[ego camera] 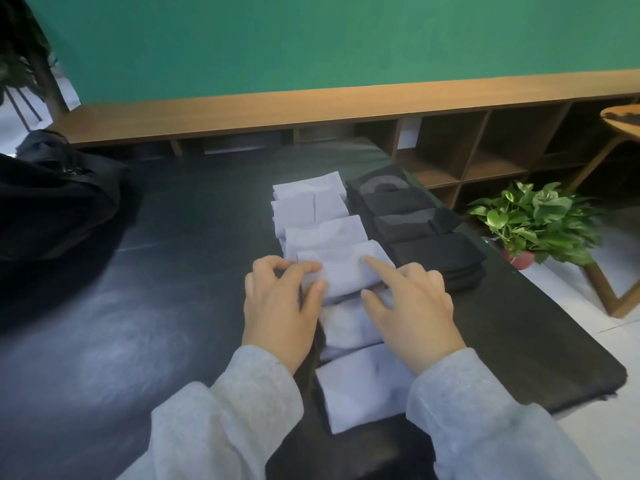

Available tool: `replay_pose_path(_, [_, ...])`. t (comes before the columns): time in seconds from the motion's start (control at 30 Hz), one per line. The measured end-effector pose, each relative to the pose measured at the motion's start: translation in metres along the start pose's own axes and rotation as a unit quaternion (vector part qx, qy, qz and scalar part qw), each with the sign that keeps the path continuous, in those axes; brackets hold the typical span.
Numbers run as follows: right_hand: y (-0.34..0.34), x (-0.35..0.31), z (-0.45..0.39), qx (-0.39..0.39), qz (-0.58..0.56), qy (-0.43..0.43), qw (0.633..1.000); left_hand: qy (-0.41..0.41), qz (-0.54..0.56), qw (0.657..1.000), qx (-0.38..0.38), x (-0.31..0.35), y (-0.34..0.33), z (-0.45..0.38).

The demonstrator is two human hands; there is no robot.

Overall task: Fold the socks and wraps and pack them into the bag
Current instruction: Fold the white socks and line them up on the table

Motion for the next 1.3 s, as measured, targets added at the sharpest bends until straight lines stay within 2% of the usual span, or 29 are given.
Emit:
replay_pose_path(0.1, [0.015,0.018,0.008,-0.008,-0.026,-0.018,0.999,0.040,0.037,0.999,-0.001,0.000,0.011,0.020])
replay_pose_path(0.17, [0.013,0.037,0.014,-0.052,-0.043,-0.058,0.996,0.091,0.035,0.995,-0.022,-0.007,0.011,0.039])
replay_pose_path(0.27, [0.001,0.059,0.026,-0.122,-0.092,-0.109,0.982,0.137,-0.020,0.985,-0.098,-0.012,0.001,0.064])
replay_pose_path(0.43, [0.000,0.067,0.041,-0.137,-0.114,-0.107,0.978,0.123,-0.110,0.964,-0.208,0.003,-0.006,0.078])
replay_pose_path(0.63, [-0.009,0.071,0.055,-0.185,-0.087,-0.087,0.975,0.094,-0.099,0.959,-0.248,0.019,-0.009,0.087])
replay_pose_path(0.83, [-0.005,0.066,0.058,-0.181,-0.056,-0.058,0.980,0.076,-0.065,0.965,-0.241,0.025,-0.010,0.089])
replay_pose_path(0.93, [-0.005,0.062,0.061,-0.172,-0.085,-0.050,0.980,0.111,-0.005,0.969,-0.221,0.016,-0.011,0.095])
replay_pose_path(1.03, [0.003,0.057,0.062,-0.155,-0.141,-0.050,0.976,0.085,0.039,0.976,-0.199,0.015,-0.012,0.092])
replay_pose_path(1.17, [0.024,0.051,0.058,-0.096,-0.232,-0.043,0.967,0.047,0.108,0.981,-0.153,0.030,-0.003,0.077])
replay_pose_path(1.3, [0.041,0.049,0.046,-0.011,-0.278,-0.054,0.959,0.063,0.168,0.979,-0.096,0.029,0.006,0.050])
Point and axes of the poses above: each hand's wrist, its own z-axis away from the middle knuckle, its own y-axis out of the back of the hand, x = y × z, the point moved 10 cm from there along -z, towards the middle knuckle, and after that the axes turned 9 degrees about -y, right-handed, at the moved point
